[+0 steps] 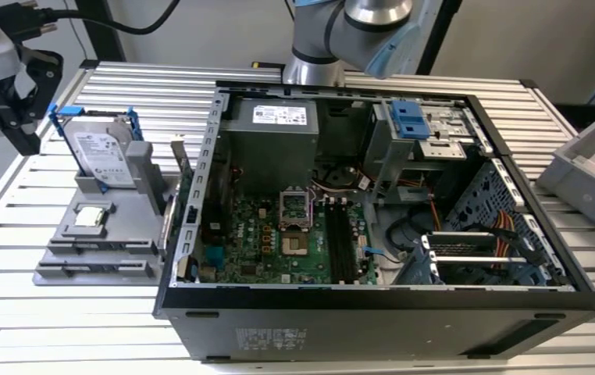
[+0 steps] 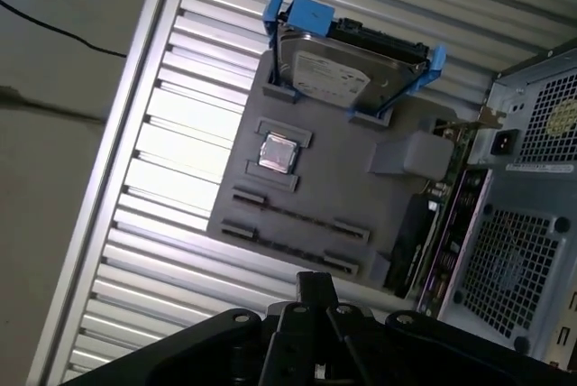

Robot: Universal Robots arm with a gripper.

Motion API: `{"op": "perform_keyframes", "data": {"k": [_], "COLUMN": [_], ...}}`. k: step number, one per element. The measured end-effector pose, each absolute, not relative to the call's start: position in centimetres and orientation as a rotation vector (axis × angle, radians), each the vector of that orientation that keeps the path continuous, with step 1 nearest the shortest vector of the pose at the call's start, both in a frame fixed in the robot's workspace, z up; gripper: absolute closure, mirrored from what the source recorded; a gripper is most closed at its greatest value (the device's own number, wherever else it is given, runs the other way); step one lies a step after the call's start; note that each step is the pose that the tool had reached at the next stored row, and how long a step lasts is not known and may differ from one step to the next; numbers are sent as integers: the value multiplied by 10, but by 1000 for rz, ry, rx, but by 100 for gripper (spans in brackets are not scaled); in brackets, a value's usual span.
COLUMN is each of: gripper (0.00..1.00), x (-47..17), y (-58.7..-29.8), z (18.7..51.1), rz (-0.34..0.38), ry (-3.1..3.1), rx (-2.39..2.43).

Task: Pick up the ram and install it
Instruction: 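Pick up the ram and move it above insertion slot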

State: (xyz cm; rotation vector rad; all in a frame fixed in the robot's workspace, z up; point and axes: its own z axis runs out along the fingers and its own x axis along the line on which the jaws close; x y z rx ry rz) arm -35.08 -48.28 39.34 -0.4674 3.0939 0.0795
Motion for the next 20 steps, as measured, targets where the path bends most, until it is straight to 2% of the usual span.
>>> {"op": "perform_keyframes", "data": {"k": [20], "gripper": [100], "x": [-351], "y": [-483], "z": [393], "rz": [81], "ry": [3063], "rx": [-654]}}
